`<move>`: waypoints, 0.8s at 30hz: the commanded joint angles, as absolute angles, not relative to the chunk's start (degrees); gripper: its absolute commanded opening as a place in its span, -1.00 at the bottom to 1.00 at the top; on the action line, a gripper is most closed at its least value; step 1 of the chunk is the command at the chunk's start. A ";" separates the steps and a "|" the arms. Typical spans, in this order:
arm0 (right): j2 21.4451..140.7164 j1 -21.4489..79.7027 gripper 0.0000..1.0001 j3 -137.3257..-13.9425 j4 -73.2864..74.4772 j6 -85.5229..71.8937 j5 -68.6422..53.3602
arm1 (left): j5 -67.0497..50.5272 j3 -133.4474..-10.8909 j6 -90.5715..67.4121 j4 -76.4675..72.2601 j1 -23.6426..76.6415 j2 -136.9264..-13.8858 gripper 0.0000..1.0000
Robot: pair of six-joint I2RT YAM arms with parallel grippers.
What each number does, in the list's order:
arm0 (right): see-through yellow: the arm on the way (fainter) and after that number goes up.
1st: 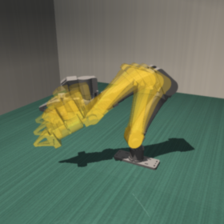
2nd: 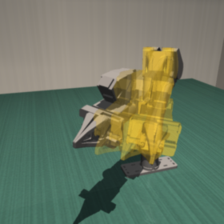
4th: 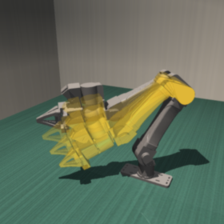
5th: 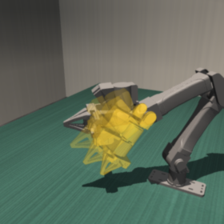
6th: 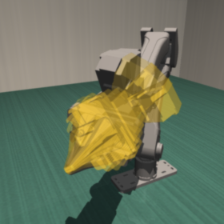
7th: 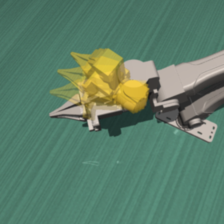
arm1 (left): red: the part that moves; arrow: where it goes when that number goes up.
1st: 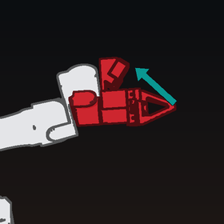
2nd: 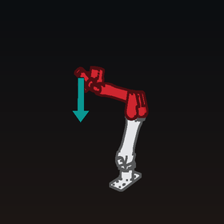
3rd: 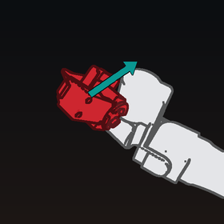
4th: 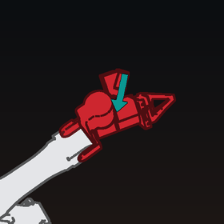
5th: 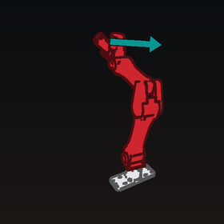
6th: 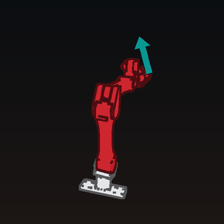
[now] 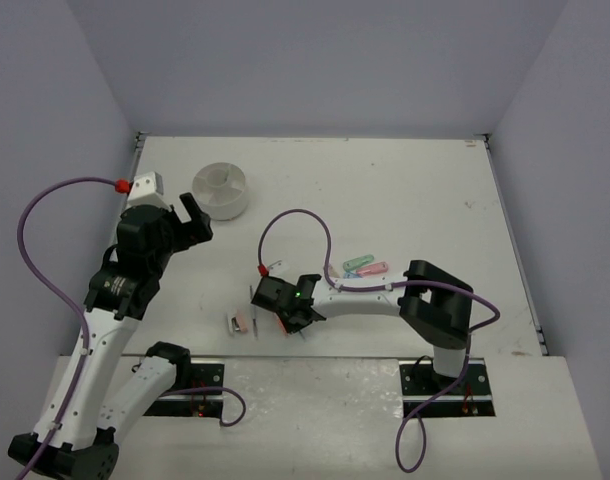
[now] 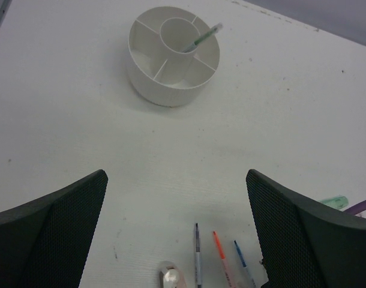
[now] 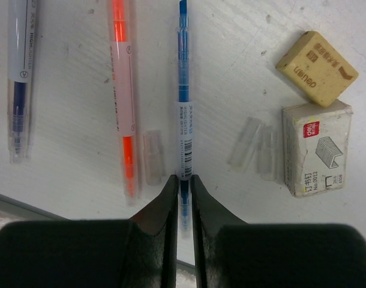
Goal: Sort the stationery into containers
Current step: Pick up the pen from the center of the board, then pick up the pen cap from the center of the board.
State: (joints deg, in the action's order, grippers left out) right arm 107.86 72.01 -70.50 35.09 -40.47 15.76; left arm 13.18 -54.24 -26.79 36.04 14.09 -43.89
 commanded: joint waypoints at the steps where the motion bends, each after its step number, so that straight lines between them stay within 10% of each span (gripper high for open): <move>1: 104.28 72.40 -1.00 -73.17 36.65 -40.77 19.33 | 10.95 -52.21 -25.35 33.74 13.71 -44.28 1.00; 14: 87.76 65.59 -1.00 -65.37 42.32 -40.52 26.08 | 7.27 -48.10 -34.10 30.98 16.43 -48.01 1.00; 24: 72.39 53.24 -1.00 -56.07 44.75 -38.35 29.68 | 34.83 -44.36 -58.44 31.71 49.36 -55.88 0.90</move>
State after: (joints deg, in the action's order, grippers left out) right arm 77.54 55.76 -58.11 43.33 -39.33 26.32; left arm 20.74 -45.54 -44.58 32.11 41.48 -54.01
